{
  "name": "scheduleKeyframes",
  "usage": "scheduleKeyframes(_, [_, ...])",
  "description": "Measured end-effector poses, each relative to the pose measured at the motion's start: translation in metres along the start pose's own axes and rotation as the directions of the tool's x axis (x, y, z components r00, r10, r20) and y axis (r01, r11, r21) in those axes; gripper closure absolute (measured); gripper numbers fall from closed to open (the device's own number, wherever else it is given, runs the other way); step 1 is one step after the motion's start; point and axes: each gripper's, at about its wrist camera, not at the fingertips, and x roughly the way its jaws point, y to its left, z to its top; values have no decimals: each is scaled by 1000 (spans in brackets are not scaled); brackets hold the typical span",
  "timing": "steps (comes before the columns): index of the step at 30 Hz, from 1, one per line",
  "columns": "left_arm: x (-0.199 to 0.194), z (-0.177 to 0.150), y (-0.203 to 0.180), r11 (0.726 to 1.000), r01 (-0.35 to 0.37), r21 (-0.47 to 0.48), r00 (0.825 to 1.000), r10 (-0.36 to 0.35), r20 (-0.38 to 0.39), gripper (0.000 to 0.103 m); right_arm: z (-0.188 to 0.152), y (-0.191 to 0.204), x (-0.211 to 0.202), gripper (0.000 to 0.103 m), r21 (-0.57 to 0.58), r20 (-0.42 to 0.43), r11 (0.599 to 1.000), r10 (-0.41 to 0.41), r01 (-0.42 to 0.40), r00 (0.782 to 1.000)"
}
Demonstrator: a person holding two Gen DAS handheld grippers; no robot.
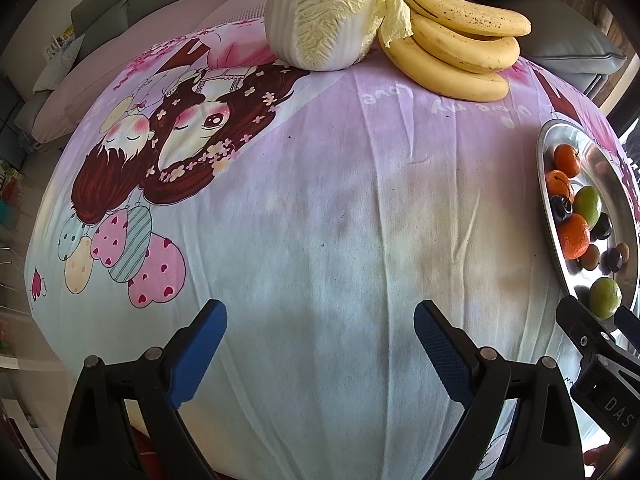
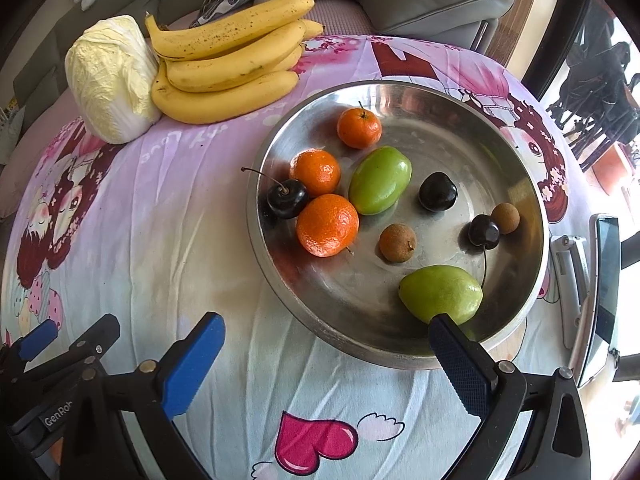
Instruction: Organize fruits
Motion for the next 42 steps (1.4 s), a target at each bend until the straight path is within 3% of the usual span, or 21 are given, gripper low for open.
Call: scheduleKeyframes(42, [12,0,3,998,-59,18,998,60,-34,8,-8,-6,10,0,17,-42,1000,-3,3,999])
